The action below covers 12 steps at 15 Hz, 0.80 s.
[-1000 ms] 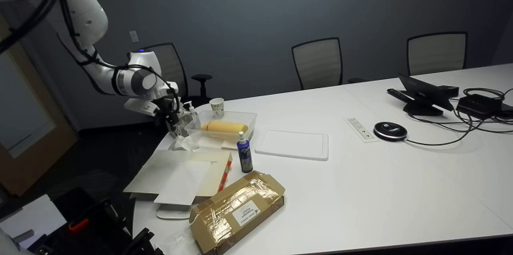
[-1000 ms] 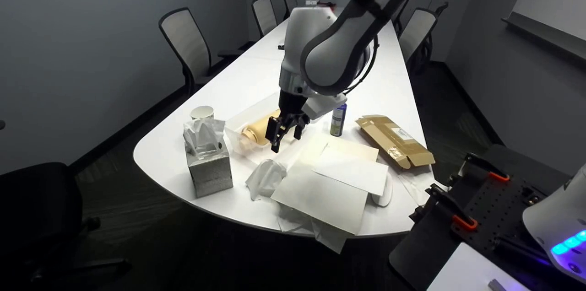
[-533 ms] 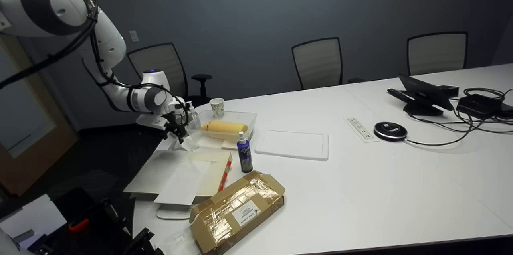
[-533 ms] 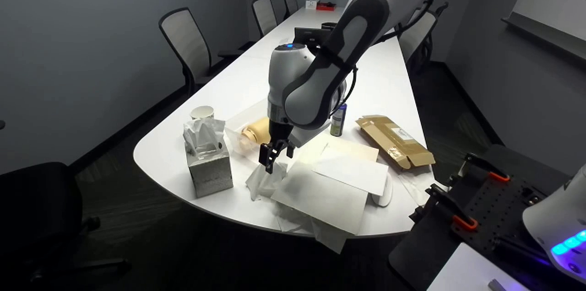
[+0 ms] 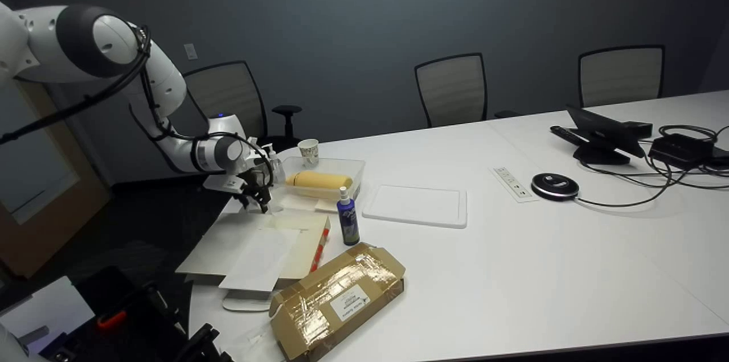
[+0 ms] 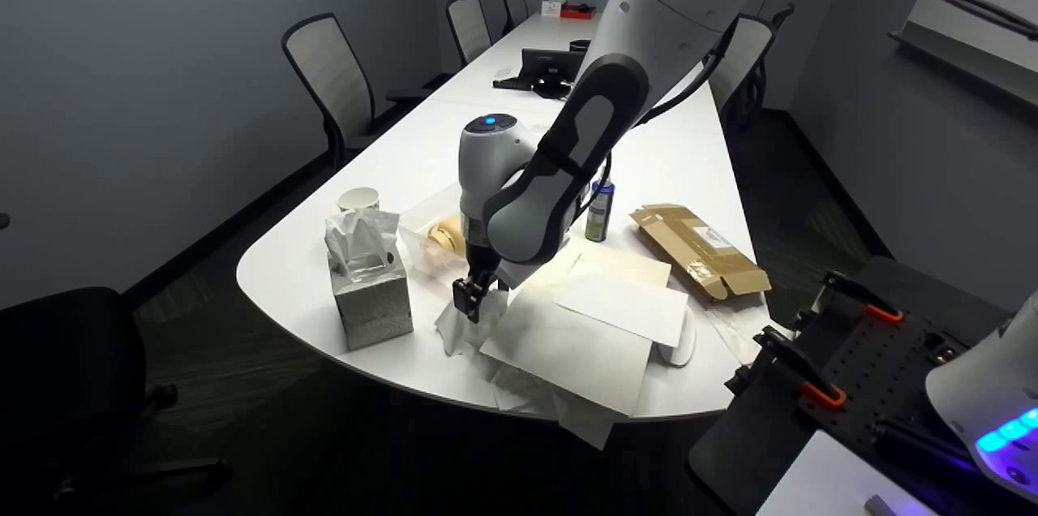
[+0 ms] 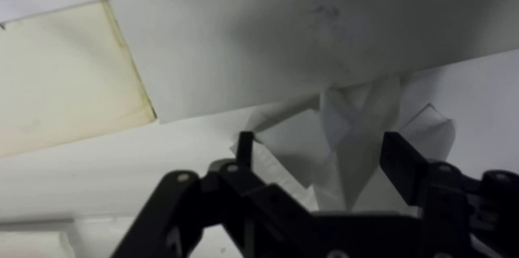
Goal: Use the towel to wipe the table
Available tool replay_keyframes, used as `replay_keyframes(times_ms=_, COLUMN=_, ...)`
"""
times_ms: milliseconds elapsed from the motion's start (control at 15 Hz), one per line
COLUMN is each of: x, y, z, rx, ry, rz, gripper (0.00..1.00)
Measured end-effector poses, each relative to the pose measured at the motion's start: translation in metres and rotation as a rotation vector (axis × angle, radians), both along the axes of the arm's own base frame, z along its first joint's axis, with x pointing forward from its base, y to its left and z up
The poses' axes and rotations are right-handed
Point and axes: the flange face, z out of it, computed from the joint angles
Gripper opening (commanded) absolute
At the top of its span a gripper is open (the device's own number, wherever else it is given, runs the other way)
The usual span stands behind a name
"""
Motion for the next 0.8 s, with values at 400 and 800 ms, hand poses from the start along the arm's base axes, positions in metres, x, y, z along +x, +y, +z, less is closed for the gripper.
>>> replay_keyframes(times_ms=400, x=0.005, y=0.003, z=-0.009, rx=-0.035, ry=-0.011, rz=-0.013, gripper=0.05)
replay_keyframes(times_ms=800, x=0.015, y=0.014, z=0.019, rx=-0.005, ry=-0.047, rz=-0.013, gripper=0.0)
